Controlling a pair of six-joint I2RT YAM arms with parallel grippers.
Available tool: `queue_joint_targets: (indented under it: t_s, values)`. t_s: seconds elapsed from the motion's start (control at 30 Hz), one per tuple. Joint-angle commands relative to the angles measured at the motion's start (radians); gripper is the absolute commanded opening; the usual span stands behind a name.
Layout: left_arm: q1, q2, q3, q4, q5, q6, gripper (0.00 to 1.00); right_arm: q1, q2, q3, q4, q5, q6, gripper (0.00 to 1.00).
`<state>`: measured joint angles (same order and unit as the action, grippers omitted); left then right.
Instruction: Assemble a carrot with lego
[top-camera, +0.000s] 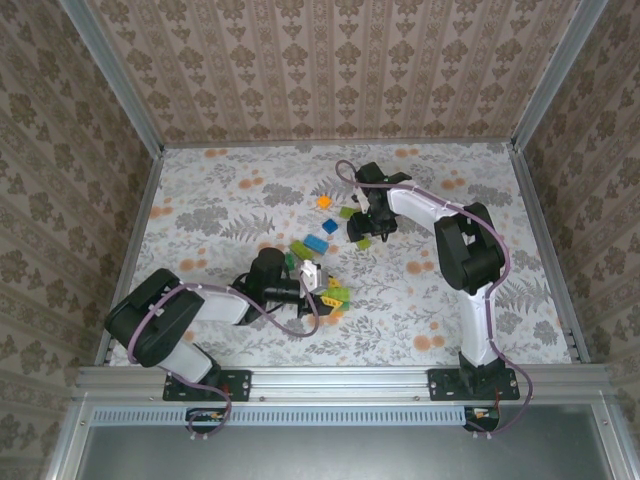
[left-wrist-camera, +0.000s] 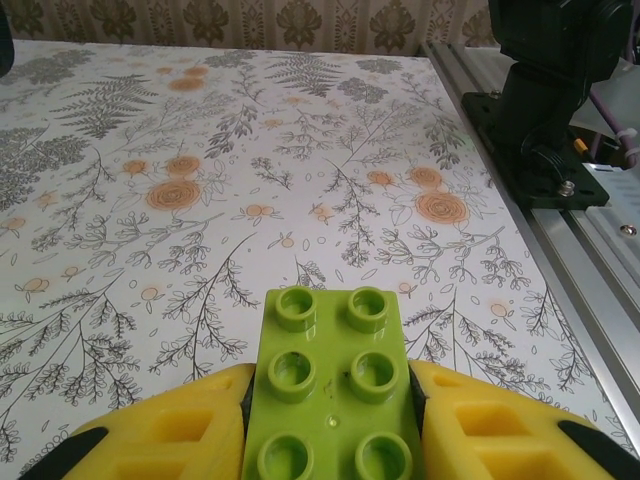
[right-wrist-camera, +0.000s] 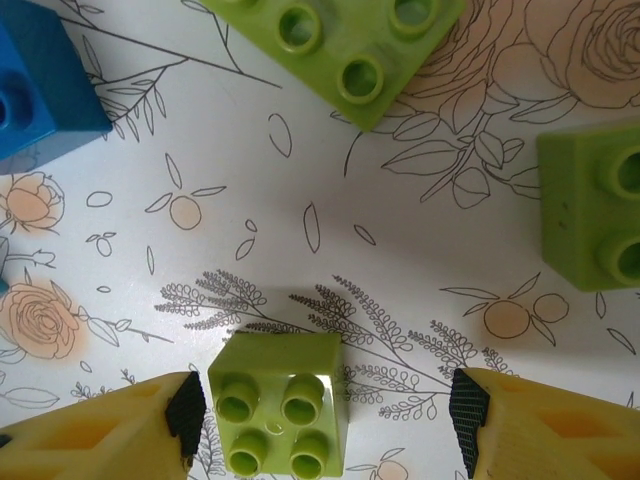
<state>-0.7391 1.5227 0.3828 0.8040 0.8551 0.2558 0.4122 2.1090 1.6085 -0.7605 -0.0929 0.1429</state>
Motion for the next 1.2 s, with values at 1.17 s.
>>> queue_joint_targets:
  t_s: [1.17]
  values:
    - [0.002,-0.048,-0.012,-0.098,-0.042,0.011,0.74,0.000,0.041,0.022,-0.073,-0.042,-0.048,0.67]
